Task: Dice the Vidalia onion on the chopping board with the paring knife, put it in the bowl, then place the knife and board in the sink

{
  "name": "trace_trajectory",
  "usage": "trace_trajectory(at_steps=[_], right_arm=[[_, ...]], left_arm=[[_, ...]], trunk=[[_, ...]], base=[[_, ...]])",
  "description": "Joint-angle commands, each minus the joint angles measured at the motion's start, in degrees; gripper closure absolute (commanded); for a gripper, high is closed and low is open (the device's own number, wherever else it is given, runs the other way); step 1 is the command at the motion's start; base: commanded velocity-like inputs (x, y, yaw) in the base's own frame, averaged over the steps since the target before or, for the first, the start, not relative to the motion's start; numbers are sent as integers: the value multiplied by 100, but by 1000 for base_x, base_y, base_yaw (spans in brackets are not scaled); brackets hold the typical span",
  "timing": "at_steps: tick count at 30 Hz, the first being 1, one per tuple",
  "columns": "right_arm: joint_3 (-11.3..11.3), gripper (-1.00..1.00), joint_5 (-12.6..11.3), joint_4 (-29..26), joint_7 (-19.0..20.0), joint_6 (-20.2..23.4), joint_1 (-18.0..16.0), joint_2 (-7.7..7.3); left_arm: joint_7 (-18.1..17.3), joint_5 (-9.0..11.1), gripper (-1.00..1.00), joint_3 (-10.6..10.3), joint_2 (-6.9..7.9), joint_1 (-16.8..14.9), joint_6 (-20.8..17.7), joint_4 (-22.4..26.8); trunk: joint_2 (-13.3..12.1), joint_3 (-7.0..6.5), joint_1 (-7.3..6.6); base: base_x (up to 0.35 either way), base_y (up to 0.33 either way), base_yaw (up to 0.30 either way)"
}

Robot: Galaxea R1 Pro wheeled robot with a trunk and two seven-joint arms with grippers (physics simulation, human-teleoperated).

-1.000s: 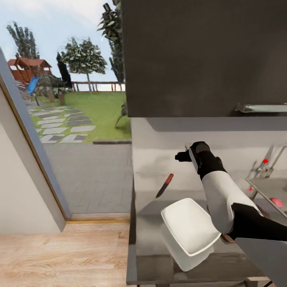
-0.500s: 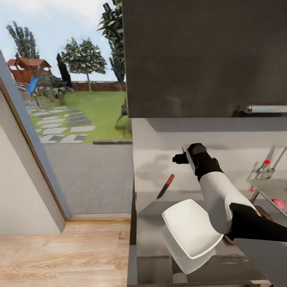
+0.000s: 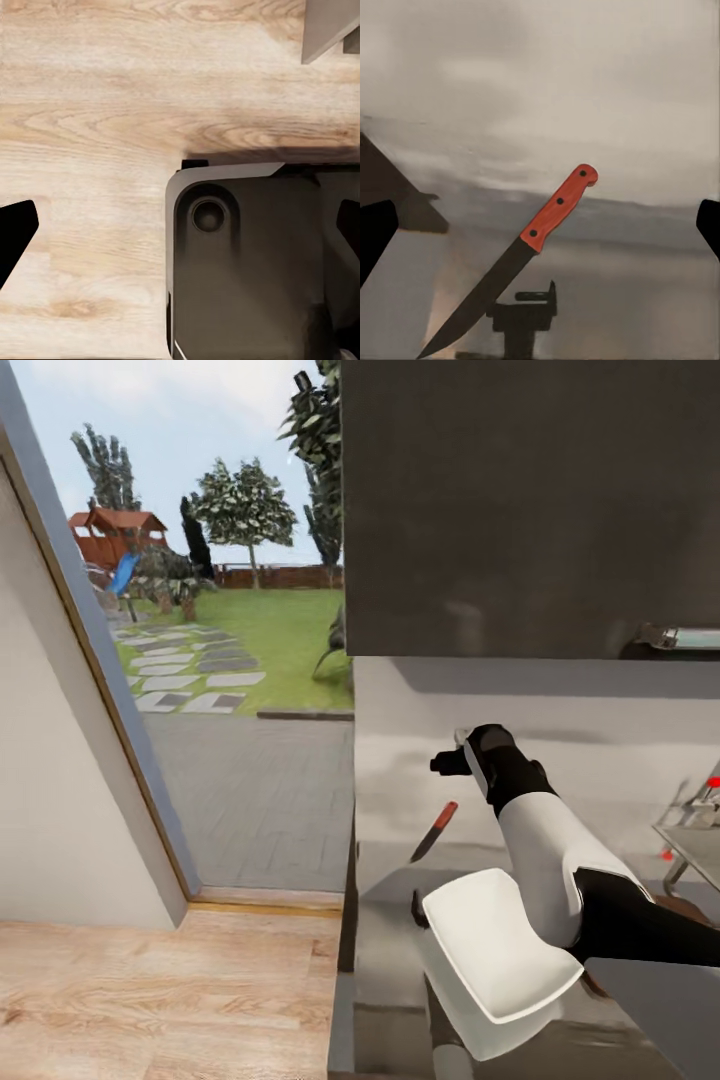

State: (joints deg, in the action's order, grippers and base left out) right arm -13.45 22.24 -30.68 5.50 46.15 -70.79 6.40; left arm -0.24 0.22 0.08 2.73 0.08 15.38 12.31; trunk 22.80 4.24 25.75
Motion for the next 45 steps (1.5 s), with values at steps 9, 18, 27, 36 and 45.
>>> trace_trajectory(at_steps=[9,18,27,36,45], right_arm=[[-52,-100,69,114,56,-51,-5,-21],[-53,-100,70,398,56,-241,-5,-64],[-53,-100,70,436,56,-257,-5,-69],[-54,-100,70,551,56,-270,-5,-69],[-53,-100,70,569,56,-273,-5,-69]], left_arm=[[-3,5,-100,1,3,1,9,8],[-3,5,-100,1,2,1,9,8],[-3,5,-100,2,5,1,8,7],[-3,5,-100,0,8,1,8,8],[-3,5,-100,3,2,1,5,8]], trunk=[[12,12,4],[12,18,4],[12,86,4],[12,165,4],[12,246,4]], base=[[0,-24,124],[28,-34,3],[3,-27,0],[0,-8,0],[0,0,0]])
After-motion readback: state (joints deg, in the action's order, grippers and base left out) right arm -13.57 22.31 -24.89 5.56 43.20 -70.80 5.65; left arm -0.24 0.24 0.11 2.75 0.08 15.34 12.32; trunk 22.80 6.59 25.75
